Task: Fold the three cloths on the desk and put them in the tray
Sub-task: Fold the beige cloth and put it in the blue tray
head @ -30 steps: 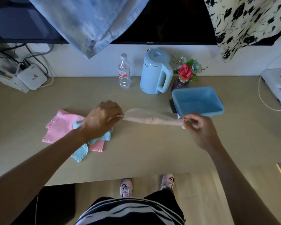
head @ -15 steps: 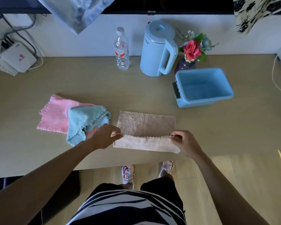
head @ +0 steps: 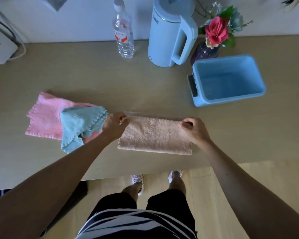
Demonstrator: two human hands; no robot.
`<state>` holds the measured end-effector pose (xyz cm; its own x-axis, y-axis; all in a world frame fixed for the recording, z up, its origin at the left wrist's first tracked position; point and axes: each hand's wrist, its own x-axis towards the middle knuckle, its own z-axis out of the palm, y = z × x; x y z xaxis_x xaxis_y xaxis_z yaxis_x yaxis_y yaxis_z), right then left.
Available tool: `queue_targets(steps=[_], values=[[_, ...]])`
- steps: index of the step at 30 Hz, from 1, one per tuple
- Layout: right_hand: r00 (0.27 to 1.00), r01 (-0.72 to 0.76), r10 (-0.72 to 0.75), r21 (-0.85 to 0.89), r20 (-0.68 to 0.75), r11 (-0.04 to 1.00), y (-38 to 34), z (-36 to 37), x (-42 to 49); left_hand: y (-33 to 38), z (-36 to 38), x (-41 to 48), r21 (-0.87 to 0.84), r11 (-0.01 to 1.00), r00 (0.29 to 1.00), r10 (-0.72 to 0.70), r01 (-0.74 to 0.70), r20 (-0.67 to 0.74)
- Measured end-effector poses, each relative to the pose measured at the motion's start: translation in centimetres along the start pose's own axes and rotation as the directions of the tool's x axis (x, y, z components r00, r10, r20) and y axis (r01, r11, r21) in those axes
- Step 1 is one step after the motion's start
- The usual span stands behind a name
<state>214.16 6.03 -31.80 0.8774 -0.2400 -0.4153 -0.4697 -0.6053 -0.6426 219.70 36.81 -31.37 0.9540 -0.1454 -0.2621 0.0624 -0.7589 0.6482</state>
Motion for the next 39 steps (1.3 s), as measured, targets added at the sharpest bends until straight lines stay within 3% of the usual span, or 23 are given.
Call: queue_targets(steps=[10, 14, 18, 20, 22, 25, 28, 32, 36, 39], values=[[0.999, 0.012, -0.012, -0.006, -0.034, 1.0, -0.6, 0.2, 2.6, -1.6, 0.6, 2.7, 0.026, 0.999, 0.998, -0.027, 0.029, -0.054], [0.993, 0.051, -0.054, -0.03, -0.105, 0.998, -0.9, 0.6, 2.8, -1.7, 1.1, 3.0, 0.149, 0.989, 0.997, 0.016, -0.005, -0.075], [0.903, 0.233, -0.35, -0.397, -0.251, 0.888, -0.8, 1.6, 1.0, -1.1, 1.6, 1.3, 0.467, 0.876, 0.957, 0.228, -0.121, -0.18], [0.857, 0.356, -0.486, -0.485, -0.172, 0.799, -0.8, 3.1, -0.2, -0.2, 3.0, -0.2, 0.507, 0.82, 0.928, 0.361, -0.266, -0.096], [0.851, 0.454, -0.525, -0.497, -0.004, 0.739, -0.3, 5.1, -1.3, 0.6, 5.3, -2.0, 0.47, 0.799, 0.914, 0.403, -0.374, 0.043], [0.874, 0.468, -0.454, -0.542, 0.171, 0.697, 1.3, 7.6, -2.5, 0.4, 8.7, -4.5, 0.423, 0.846, 0.946, 0.293, -0.325, 0.141], [0.912, 0.393, -0.371, -0.636, 0.177, 0.664, 3.3, 7.8, -3.2, -1.2, 10.6, -6.2, 0.431, 0.863, 0.964, 0.232, -0.265, 0.13], [0.939, 0.328, -0.319, -0.623, 0.13, 0.71, 4.7, 6.5, -3.9, -2.3, 10.9, -6.1, 0.469, 0.829, 0.952, 0.273, -0.305, 0.136], [0.963, 0.238, -0.265, -0.637, 0.053, 0.733, 4.0, 5.5, -5.4, -2.1, 8.7, -1.8, 0.555, 0.701, 0.894, 0.351, -0.448, 0.279], [0.968, 0.183, -0.251, -0.721, 0.013, 0.668, 2.0, 5.5, -7.0, -0.1, 6.7, 2.8, 0.685, 0.575, 0.893, 0.326, -0.448, 0.31]])
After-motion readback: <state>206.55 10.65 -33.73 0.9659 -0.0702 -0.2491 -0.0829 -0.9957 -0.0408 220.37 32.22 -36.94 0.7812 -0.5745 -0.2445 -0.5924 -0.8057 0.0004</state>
